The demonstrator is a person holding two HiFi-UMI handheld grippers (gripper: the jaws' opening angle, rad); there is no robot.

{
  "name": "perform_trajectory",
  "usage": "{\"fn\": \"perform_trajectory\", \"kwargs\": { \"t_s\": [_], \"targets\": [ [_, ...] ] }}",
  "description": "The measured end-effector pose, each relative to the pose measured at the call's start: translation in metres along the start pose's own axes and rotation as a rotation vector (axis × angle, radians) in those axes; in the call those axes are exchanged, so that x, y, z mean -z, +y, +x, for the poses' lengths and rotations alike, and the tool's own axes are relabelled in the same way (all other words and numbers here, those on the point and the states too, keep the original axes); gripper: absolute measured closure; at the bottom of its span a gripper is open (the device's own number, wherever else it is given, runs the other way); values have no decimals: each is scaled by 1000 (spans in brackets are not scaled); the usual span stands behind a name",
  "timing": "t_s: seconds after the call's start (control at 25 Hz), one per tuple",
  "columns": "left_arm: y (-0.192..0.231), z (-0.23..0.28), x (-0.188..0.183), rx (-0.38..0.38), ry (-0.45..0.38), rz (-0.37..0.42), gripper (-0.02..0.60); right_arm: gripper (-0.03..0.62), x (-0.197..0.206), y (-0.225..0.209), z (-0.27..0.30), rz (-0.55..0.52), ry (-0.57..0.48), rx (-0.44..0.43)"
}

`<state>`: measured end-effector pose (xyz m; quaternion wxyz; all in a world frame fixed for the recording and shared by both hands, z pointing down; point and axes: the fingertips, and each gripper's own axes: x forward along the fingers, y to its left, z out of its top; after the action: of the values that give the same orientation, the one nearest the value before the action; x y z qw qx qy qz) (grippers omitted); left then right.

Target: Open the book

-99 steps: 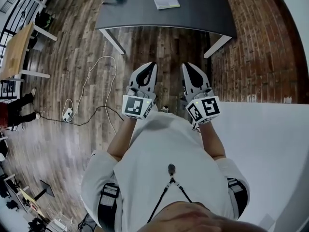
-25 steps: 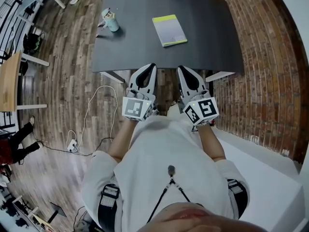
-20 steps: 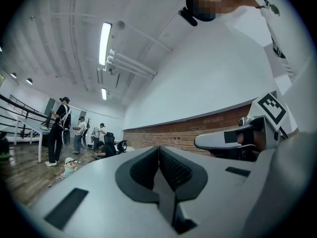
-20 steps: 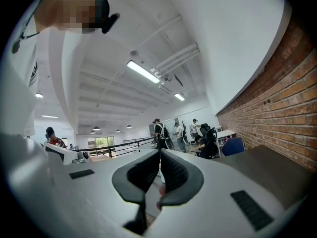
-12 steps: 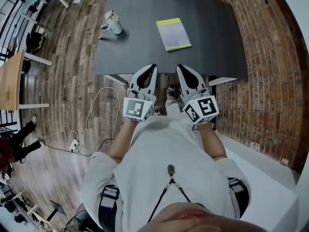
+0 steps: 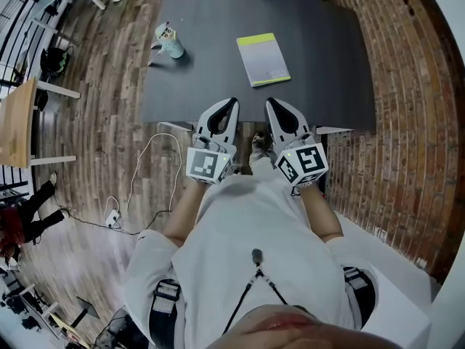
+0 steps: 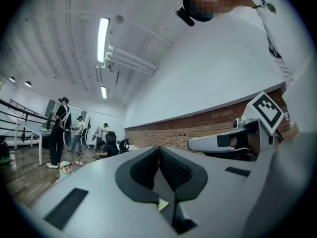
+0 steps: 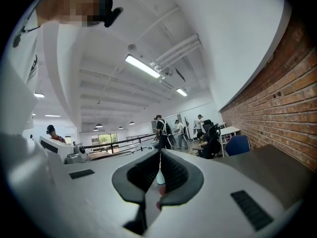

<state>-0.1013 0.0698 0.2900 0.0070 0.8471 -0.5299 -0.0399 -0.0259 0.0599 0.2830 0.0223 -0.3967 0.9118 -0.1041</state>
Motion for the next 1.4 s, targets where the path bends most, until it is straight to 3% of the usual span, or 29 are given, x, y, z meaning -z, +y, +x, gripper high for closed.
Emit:
{"fn": "perform_trajectory", "kwargs": {
  "t_s": [0.52,0.96,1.4],
  "targets": [
    [27,95,7,-84,29,18,558,557,-19,-86,68,28,24,-75],
    [43,163,12,-163,-7,24,558,557,-31,-147,112,1,43,-162],
    [68,189,30,-207,21,31,558,557,-2,-175,156,27,139,-192]
  ]
}}
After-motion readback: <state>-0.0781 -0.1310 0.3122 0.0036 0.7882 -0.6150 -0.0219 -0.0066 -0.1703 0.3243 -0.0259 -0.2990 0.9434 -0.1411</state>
